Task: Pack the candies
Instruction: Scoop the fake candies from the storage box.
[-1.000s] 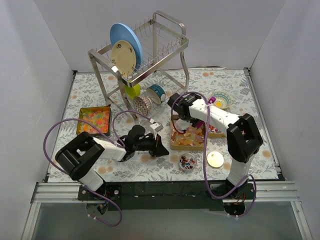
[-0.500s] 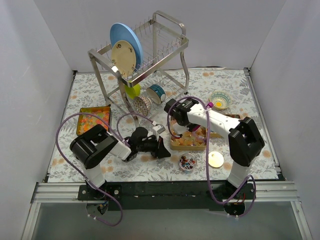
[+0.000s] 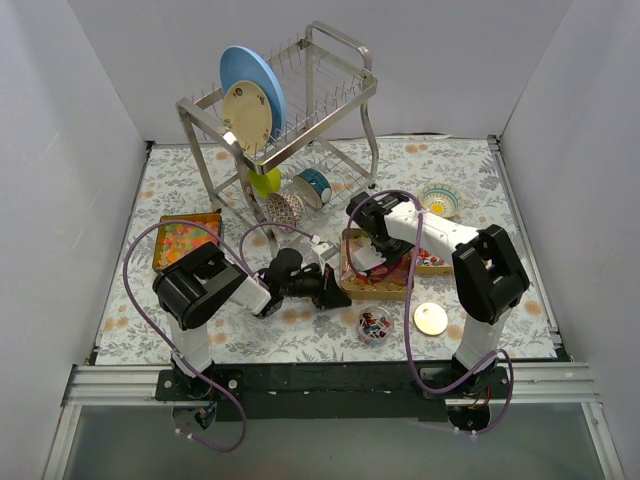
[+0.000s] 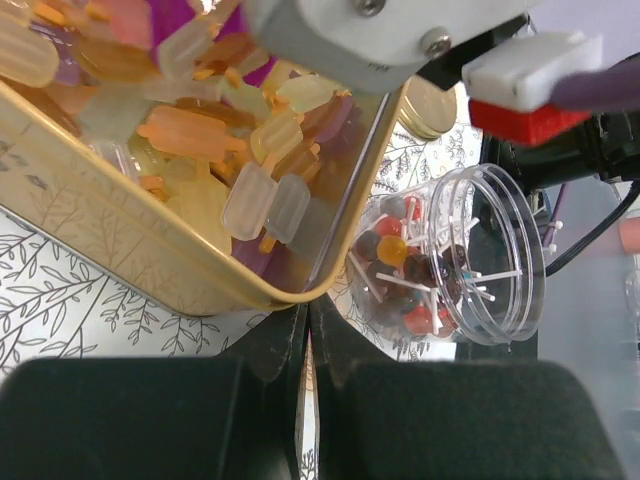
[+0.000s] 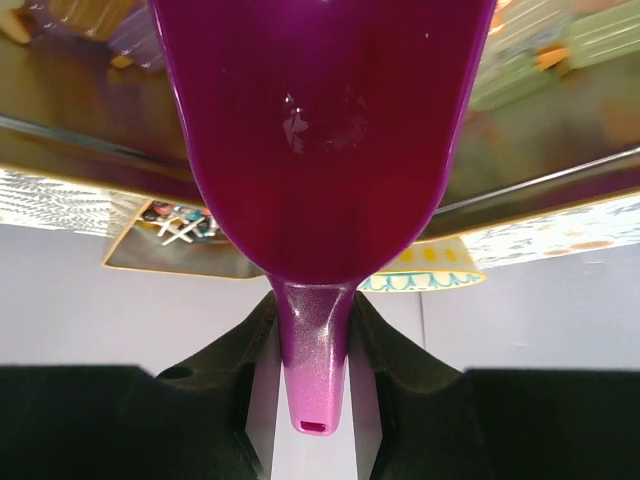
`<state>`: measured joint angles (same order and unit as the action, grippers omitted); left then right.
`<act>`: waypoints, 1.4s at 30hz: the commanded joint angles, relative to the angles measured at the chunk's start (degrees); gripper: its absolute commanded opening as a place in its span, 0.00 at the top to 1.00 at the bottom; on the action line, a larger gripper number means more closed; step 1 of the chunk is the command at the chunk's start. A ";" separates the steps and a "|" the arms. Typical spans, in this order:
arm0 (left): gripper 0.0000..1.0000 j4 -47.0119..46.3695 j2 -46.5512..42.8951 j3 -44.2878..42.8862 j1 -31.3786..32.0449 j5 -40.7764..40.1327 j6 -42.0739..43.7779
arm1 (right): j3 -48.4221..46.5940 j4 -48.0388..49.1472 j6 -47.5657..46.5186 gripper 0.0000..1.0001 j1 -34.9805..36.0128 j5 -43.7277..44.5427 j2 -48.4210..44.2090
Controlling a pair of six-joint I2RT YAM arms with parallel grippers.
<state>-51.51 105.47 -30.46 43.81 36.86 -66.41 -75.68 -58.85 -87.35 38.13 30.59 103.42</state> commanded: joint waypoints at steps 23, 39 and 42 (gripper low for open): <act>1.00 -0.54 0.18 -1.01 -0.13 0.49 -0.65 | -2.02 2.23 13.88 0.99 0.99 -27.24 3.29; 1.00 23.98 -15.11 -1.88 -1.71 6.29 10.24 | 2.37 4.89 10.27 0.99 -7.54 -43.60 -3.39; 1.00 30.75 -17.75 -3.11 -3.20 6.91 13.67 | 4.22 6.46 10.01 0.99 -8.77 -44.03 -5.32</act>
<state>-31.64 92.09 -31.14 42.22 41.89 -58.85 -73.82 -53.98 -76.12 30.92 -7.53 101.47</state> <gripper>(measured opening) 0.008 0.355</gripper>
